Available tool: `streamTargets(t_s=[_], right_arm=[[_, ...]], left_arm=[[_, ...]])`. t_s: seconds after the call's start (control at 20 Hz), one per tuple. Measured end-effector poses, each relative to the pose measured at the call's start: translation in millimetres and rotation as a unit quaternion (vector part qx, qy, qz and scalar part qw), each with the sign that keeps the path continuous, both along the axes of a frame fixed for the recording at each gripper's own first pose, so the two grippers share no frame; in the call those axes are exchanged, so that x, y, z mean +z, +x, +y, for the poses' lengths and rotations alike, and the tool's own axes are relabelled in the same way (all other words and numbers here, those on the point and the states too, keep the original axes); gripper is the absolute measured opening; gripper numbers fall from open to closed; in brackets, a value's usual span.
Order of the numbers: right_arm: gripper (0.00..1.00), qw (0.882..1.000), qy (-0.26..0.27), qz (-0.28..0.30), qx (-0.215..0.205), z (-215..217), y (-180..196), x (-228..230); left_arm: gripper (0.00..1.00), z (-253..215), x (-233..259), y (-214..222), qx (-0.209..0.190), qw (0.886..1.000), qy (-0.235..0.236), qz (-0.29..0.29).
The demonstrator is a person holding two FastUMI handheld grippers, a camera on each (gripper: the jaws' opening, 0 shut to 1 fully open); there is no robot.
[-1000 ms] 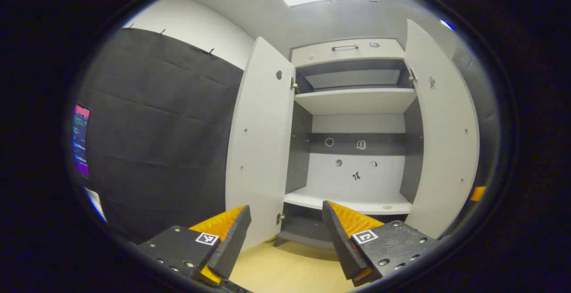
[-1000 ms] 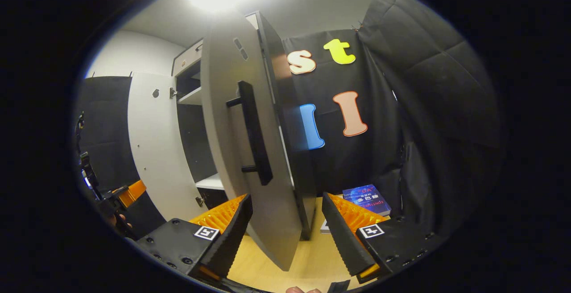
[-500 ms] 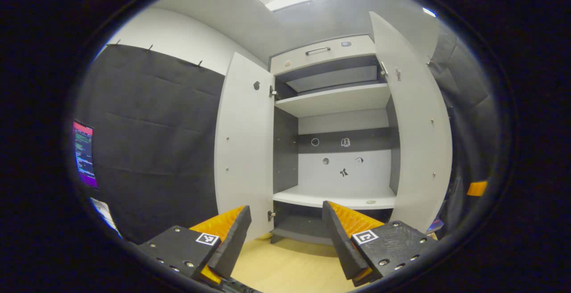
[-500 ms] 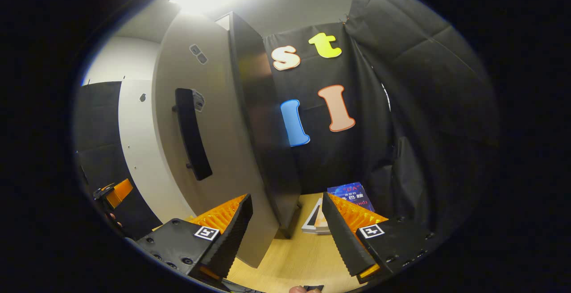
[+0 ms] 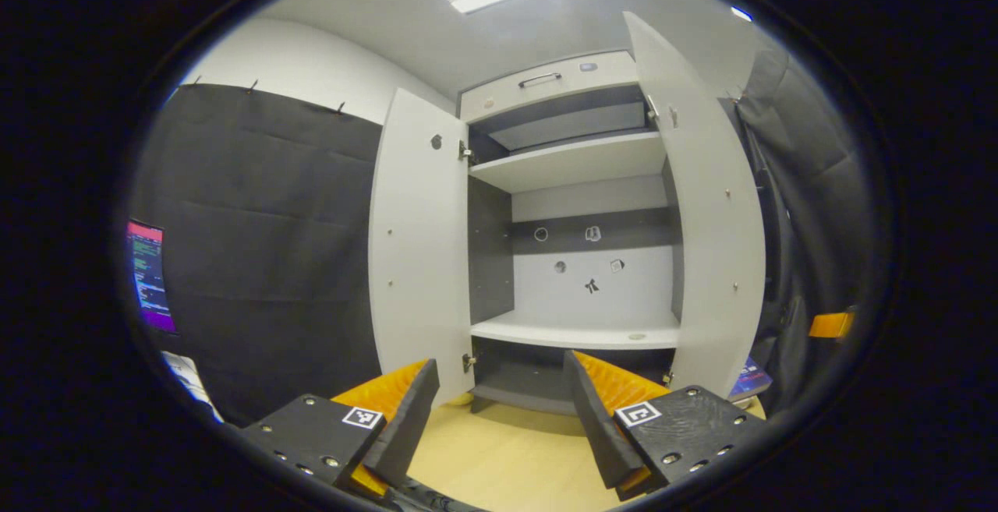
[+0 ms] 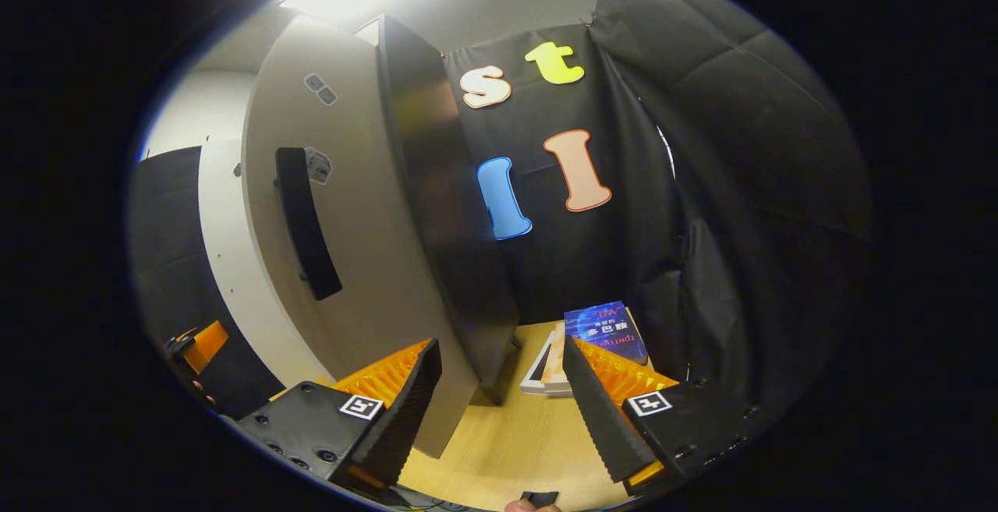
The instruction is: Open the right door of the double-door shoe cabinet with the right hand, and open the left door with the left hand.
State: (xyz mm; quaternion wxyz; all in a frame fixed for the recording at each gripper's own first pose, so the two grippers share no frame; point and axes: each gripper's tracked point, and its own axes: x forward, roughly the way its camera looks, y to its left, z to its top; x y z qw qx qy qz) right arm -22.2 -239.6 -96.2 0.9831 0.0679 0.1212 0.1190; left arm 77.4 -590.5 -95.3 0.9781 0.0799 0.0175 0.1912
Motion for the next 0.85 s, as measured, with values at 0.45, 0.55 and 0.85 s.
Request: streamTargets(t_s=[0.45, 0.55, 0.85], right_arm=[[0.98, 1.0, 0.0, 0.002, 0.023, 14, -7, 3], [0.98, 1.0, -0.004, -0.002, 0.025, 15, -10, 3], [0.98, 1.0, -0.004, -0.001, 0.024, 20, -14, 5]], left_arm=[[0.92, 2, 4, -6, 0.005, 1.0, 0.009, 0.002], [0.93, 3, 3, -8, 0.007, 1.0, 0.005, 0.002], [0.93, 4, 4, -11, 0.013, 1.0, 0.006, 0.002]])
